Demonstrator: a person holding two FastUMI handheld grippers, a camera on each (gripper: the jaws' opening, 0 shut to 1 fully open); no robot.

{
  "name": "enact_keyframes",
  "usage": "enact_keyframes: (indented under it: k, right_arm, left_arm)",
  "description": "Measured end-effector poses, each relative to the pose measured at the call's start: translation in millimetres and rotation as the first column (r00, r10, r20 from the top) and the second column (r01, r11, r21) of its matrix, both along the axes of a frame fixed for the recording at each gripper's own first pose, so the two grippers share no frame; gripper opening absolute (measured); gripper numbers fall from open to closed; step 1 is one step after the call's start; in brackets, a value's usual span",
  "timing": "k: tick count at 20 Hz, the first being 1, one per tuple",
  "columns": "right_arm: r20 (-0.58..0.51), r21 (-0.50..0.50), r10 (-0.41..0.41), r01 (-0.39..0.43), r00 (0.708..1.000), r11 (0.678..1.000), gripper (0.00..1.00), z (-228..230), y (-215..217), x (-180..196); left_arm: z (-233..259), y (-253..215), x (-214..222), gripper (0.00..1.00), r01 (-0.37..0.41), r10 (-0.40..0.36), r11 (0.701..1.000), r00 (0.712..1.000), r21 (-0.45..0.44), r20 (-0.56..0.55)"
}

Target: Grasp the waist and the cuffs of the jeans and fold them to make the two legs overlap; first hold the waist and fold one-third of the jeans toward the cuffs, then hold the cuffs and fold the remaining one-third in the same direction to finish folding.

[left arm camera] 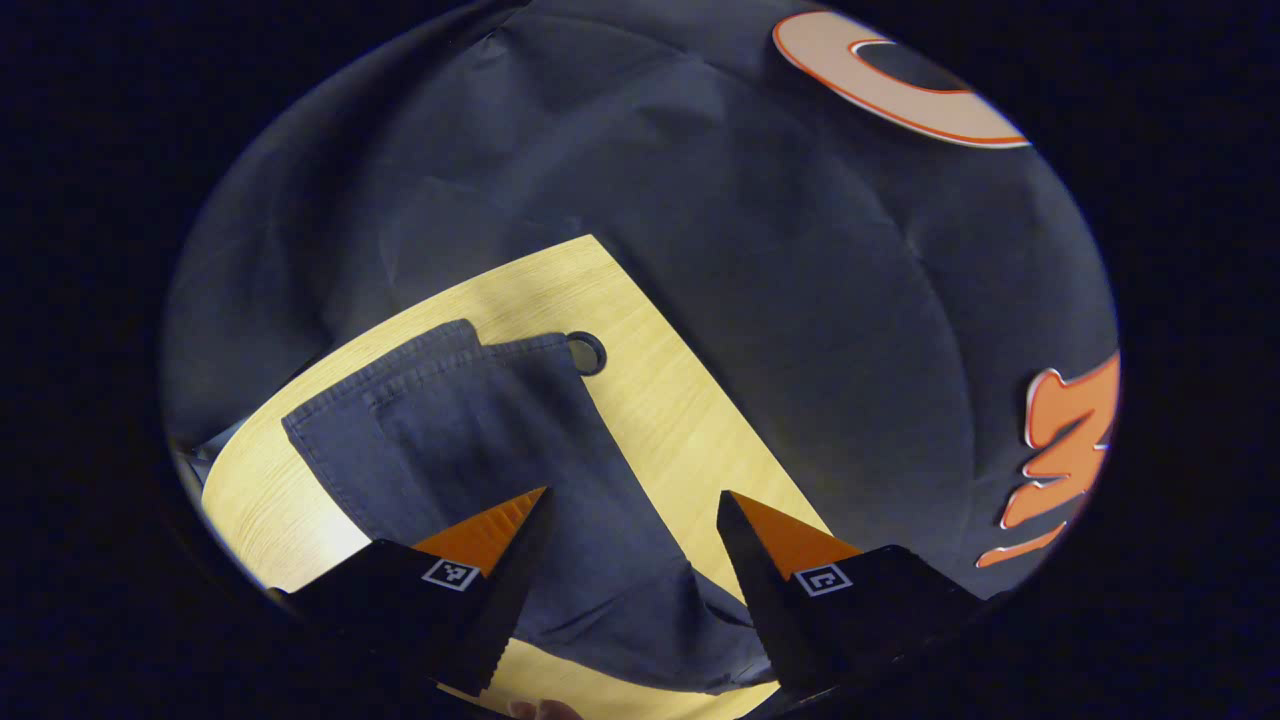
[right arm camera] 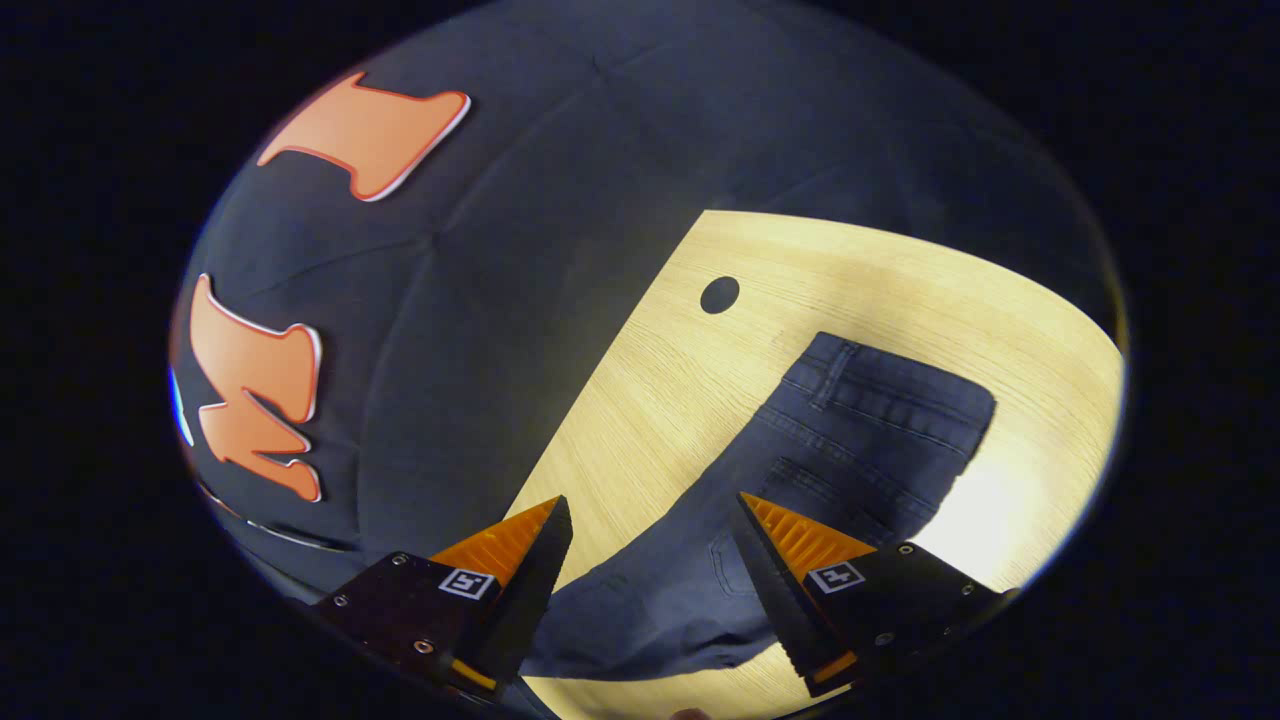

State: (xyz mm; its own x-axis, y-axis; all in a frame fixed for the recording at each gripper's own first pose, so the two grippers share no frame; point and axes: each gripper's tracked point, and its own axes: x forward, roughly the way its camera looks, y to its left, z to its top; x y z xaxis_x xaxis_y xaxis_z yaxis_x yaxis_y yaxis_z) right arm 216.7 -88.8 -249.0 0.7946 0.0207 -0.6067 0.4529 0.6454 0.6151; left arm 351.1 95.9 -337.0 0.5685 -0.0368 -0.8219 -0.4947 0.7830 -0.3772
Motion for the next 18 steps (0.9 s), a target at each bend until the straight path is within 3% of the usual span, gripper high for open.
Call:
enact_keyframes:
  k: [5,11,18]
  right_arm:
    - [0.051,0.029,-0.068,0.067,0.996,0.997,0.98,-4,-32,-57]
    - [0.006,0.085,-0.196,0.195,0.981,0.977,0.98,-40,-65,-117]
    - [-0.091,0.056,-0.209,0.214,0.974,0.975,0.98,-99,-97,-101]
  left_arm:
    - [19,-26,-48,0.98,0.070,-0.065,0.996,0.993,-0.051,0.099]
    - [37,-32,-109,0.98,0.126,-0.119,0.991,0.985,-0.050,0.123]
    - [49,-40,-138,0.98,0.158,-0.150,0.986,0.980,-0.052,0.132]
